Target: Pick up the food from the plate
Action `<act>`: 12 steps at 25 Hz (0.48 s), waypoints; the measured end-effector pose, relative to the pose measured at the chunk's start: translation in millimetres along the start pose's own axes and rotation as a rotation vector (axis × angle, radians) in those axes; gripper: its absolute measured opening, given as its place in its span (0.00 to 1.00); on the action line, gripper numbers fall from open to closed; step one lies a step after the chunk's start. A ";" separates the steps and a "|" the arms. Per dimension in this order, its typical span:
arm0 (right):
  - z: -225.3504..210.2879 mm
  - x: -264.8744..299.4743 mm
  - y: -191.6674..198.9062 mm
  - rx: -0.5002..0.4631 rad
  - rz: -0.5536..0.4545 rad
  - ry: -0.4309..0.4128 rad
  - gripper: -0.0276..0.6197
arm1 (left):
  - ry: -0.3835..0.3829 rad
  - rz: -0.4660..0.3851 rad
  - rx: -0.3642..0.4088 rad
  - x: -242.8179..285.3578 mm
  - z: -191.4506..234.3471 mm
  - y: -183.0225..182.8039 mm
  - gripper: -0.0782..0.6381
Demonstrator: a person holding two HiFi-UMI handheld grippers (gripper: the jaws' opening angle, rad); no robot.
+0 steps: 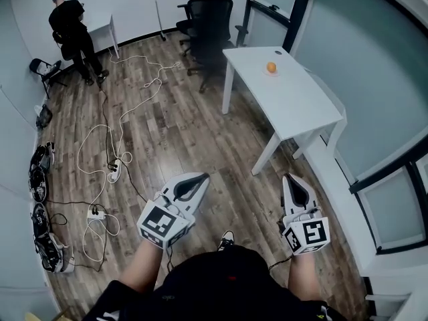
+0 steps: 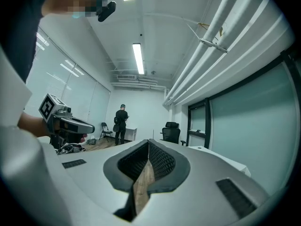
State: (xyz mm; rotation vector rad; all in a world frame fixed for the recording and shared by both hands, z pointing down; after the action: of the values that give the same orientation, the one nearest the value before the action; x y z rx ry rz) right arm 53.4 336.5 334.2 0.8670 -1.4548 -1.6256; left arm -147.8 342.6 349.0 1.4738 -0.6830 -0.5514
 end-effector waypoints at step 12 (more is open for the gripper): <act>-138.3 59.5 24.7 0.012 0.026 -0.034 0.08 | -0.026 0.007 -0.031 153.9 14.8 -13.7 0.14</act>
State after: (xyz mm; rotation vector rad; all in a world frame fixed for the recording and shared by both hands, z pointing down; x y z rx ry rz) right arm 149.4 218.2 343.2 0.8273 -1.4944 -1.6215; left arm -49.5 222.5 347.0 1.4368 -0.6968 -0.5738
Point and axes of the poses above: the fingertips, and each gripper's own axes: x forward along the fingers, z to its left, y out of its underside, the point moved 1 cm from there along -x, backward along the fingers, and after that the axes turned 1 degree about -y, right-handed, at the moved point
